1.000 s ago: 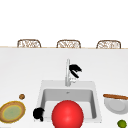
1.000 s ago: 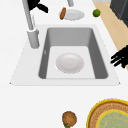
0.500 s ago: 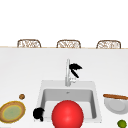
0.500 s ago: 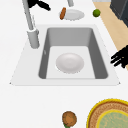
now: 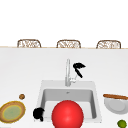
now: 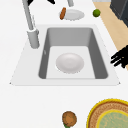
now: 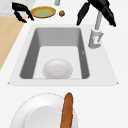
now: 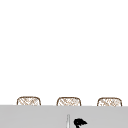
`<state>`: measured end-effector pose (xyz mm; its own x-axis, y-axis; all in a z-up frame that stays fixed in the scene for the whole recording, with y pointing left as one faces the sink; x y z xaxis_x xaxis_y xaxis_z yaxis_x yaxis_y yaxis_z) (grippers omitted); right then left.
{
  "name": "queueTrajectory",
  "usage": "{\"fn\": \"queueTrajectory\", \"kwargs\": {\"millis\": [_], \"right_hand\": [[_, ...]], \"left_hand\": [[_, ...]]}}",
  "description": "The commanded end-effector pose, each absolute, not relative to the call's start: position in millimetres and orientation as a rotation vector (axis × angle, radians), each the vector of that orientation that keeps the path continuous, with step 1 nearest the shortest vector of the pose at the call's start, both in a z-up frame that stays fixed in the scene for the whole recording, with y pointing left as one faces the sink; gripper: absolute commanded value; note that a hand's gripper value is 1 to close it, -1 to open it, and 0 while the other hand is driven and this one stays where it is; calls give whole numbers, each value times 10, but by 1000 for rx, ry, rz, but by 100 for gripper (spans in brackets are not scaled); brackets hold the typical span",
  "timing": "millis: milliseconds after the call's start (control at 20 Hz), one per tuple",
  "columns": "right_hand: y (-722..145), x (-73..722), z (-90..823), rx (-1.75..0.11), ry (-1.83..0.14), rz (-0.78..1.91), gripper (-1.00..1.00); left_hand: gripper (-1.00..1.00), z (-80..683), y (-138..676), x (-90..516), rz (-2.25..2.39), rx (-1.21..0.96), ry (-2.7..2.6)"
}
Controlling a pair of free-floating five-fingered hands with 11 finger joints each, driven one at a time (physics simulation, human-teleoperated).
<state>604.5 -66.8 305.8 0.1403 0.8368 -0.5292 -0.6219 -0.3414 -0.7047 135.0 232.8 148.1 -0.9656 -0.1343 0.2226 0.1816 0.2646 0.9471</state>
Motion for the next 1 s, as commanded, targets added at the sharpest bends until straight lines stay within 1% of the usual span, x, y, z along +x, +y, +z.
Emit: {"fn": "queueTrajectory", "kwargs": {"millis": [0,300,650,950], "right_hand": [[-845,5921,3188,-1152,-324,1479,-100],[-1149,5630,3257,-1138,-315,1499,-100],[-1509,5356,3053,-1143,-393,1460,-100],[-1873,5030,2949,-1139,-347,1493,-100]], "left_hand": [[0,1481,2328,1350,-1761,-44,-2279],[0,1481,2328,1350,-1761,-44,-2279],[0,1481,2328,1350,-1761,-44,-2279],[0,1481,2328,1350,-1761,-44,-2279]]}}
